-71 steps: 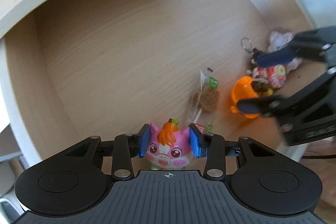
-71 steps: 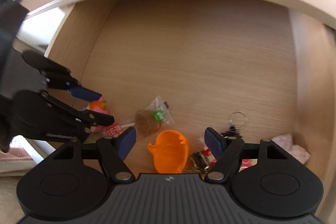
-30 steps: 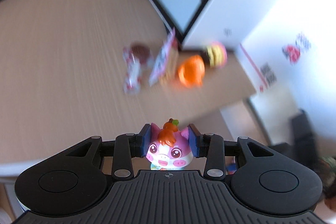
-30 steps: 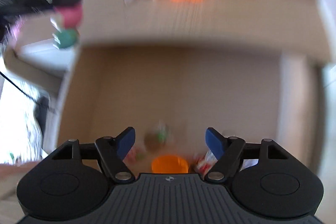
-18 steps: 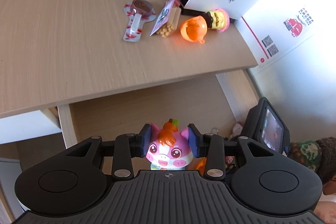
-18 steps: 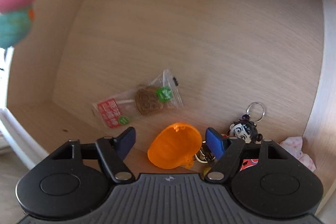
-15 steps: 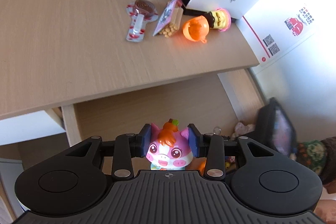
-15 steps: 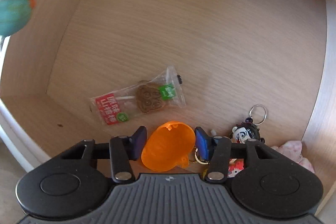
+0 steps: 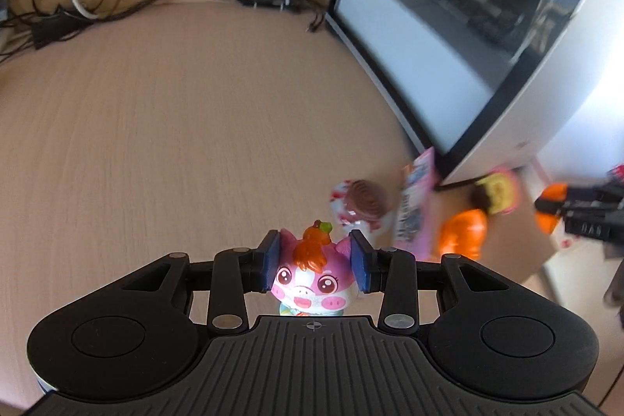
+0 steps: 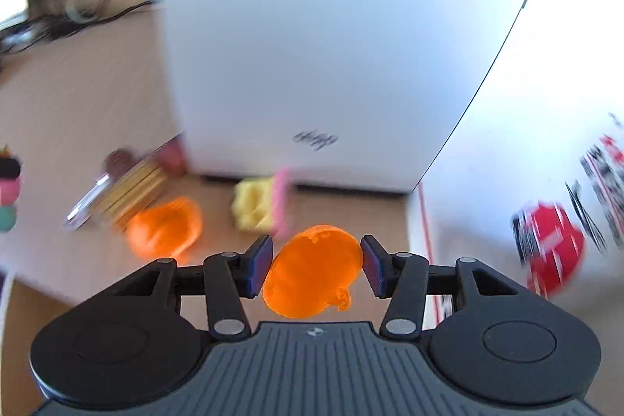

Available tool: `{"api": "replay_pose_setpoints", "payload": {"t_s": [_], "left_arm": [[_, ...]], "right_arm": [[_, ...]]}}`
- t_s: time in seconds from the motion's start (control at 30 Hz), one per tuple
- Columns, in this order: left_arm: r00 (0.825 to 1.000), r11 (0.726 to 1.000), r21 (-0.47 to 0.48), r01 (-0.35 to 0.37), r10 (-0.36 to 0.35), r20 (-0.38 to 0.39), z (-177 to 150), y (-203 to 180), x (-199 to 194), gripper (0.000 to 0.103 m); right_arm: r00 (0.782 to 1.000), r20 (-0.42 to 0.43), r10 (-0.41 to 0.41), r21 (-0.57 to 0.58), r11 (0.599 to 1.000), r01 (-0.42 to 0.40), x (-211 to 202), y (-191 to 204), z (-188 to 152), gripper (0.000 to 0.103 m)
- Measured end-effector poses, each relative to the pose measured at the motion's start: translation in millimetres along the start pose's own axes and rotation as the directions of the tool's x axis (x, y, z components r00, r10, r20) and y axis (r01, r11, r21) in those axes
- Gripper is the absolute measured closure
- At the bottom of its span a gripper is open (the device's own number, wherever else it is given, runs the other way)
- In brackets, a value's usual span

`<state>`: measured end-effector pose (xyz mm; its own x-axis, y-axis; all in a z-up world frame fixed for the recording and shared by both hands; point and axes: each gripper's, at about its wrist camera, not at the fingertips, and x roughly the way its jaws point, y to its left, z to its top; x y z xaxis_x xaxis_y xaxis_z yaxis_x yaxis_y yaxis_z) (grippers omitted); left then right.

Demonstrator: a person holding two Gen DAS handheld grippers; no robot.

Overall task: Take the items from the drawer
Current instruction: 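Carry the pink pig to the desk with the left tool while the right tool carries the orange pumpkin cup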

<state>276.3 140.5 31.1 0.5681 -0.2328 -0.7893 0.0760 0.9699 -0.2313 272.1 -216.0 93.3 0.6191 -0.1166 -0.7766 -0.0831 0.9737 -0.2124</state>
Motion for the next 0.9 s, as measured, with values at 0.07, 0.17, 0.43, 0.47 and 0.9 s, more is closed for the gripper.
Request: {"api": "replay_pose_setpoints", "payload": {"t_s": [0.07,0.17,0.43,0.47,0.9], "left_arm": [[0.999,1.0,-0.005,0.009,-0.009,-0.031,0,3,14,0.061],[0.999,1.0,-0.021,0.017,-0.018,-0.033,-1,7,25,0.061],[0.998,0.996,-0.062,0.065,-0.065,0.009,-6,15,42,0.057],[0.997,0.994,-0.082,0.079,-0.078,0.011,-7,19,44,0.056],[0.966,0.994,-0.061,0.087,-0.069,0.251,8,16,-2,0.058]], "right_arm": [[1.0,-0.013,-0.025,-0.012,1.0,0.024,17,-2,3,0.054],[0.999,-0.034,-0.008,-0.003,1.0,0.008,35,-7,5,0.054],[1.0,-0.026,0.014,0.007,1.0,-0.014,58,-16,9,0.062],[1.0,-0.023,0.013,0.001,1.0,-0.013,59,-16,10,0.063],[0.997,0.077,-0.007,0.035,0.999,0.004,32,-36,16,0.051]]}}
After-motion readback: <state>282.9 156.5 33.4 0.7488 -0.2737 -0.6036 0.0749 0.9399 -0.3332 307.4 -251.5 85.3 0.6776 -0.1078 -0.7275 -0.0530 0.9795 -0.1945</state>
